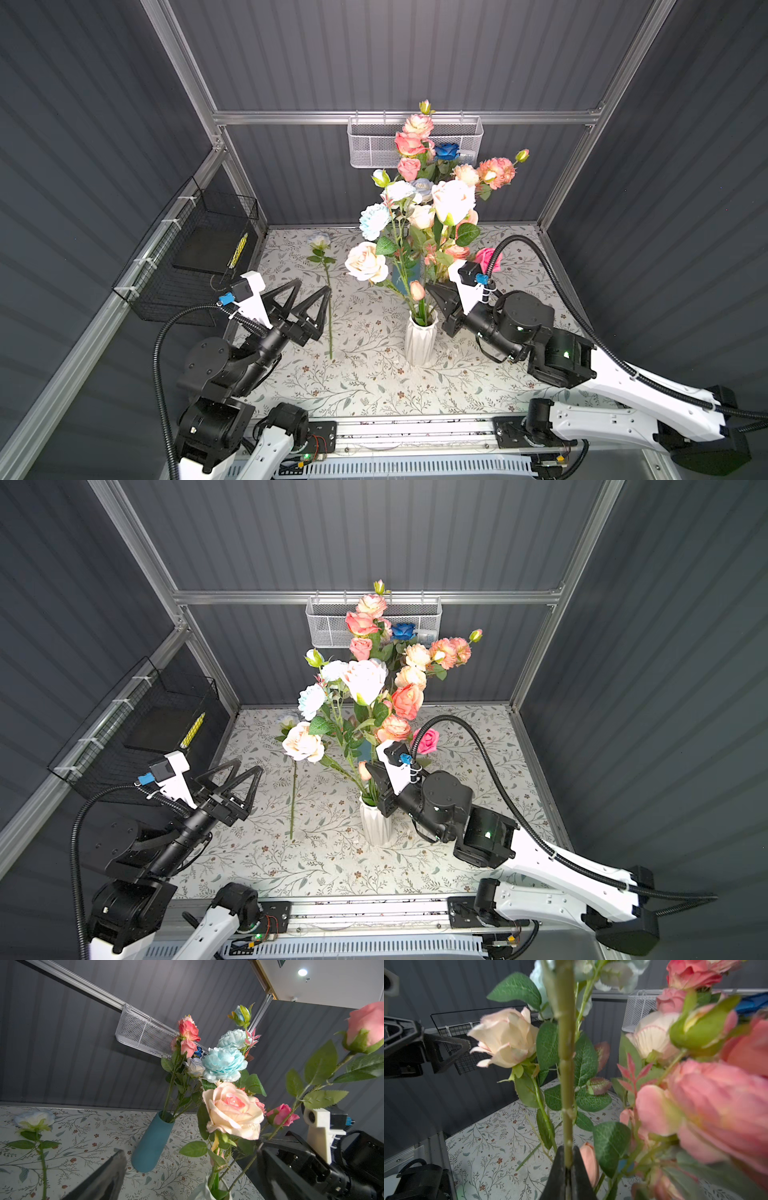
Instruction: Arrange the flowers into the vase
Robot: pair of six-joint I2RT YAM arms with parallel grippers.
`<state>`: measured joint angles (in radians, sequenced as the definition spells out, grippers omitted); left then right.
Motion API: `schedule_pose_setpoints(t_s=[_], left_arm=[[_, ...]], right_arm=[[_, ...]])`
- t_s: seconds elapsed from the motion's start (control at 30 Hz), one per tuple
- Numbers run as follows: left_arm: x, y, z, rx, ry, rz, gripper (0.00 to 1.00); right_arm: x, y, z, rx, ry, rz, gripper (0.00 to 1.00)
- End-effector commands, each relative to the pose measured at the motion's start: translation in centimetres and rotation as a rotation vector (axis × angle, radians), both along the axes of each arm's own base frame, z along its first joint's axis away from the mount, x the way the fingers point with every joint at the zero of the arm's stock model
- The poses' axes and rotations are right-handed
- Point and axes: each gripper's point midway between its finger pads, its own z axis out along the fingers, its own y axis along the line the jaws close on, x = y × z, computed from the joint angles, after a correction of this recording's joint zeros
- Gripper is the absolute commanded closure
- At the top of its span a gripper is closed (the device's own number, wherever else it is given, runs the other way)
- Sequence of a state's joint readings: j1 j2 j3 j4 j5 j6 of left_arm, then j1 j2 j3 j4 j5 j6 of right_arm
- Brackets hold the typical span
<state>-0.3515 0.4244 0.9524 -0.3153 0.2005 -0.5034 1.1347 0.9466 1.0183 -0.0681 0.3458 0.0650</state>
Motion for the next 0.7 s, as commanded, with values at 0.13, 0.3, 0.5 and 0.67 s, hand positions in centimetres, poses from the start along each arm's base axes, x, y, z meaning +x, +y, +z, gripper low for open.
schedule_pose_setpoints(t_s=[0.13,0.3,0.5,0.67], left_arm=[[1.7,-0.1,-1.4,0.021,0.051,0.029,0.0],[3.6,-0.2,-3.7,0.047,0.146,0.06,0.0],[7.6,0.6,-10.6,0.154,0.369,0.187,0.0],[10.8,2.0,-17.2,0.249,0.571,0.329,0.01]], right_arm=[[0.3,-1.3,-4.0,0.01,0.171,-0.073,0.75],[-0.6,-2.3,-4.5,0.048,0.211,-0.052,0.38],[-1.8,-2.9,-4.6,0.077,0.24,-0.011,0.25],[-2.7,-3.9,-3.9,0.119,0.23,0.021,0.21]])
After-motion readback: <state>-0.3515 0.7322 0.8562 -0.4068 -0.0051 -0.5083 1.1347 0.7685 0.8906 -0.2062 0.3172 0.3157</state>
